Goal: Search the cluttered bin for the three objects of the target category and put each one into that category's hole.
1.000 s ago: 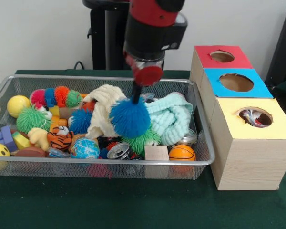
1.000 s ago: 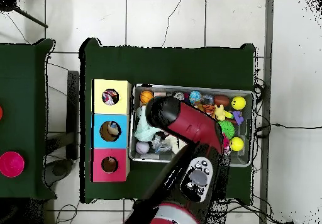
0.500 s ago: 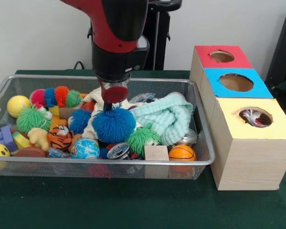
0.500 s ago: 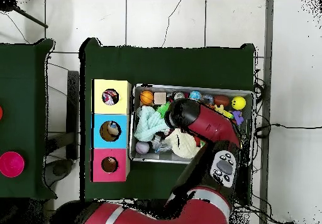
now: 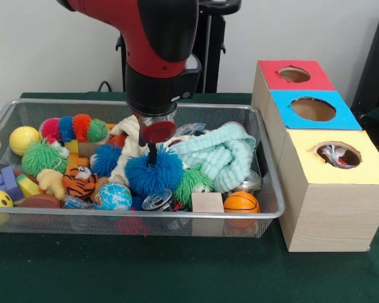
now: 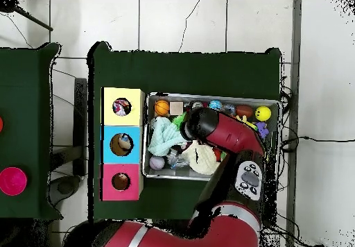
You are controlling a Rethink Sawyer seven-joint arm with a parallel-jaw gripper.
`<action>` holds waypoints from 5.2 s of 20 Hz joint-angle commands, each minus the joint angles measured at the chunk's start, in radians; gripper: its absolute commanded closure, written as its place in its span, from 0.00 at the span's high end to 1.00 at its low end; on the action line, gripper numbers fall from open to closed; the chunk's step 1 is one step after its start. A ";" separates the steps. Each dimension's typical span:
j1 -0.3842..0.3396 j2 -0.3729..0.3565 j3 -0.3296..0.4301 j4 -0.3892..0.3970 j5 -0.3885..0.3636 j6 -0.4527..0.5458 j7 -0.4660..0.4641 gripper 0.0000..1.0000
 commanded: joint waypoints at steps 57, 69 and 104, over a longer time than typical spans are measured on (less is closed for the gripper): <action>0.130 -0.056 0.114 0.269 0.028 -0.068 0.094 1.00; 0.110 0.014 0.138 0.236 0.035 -0.155 0.078 1.00; 0.113 0.098 0.068 0.059 -0.035 -0.078 0.013 0.00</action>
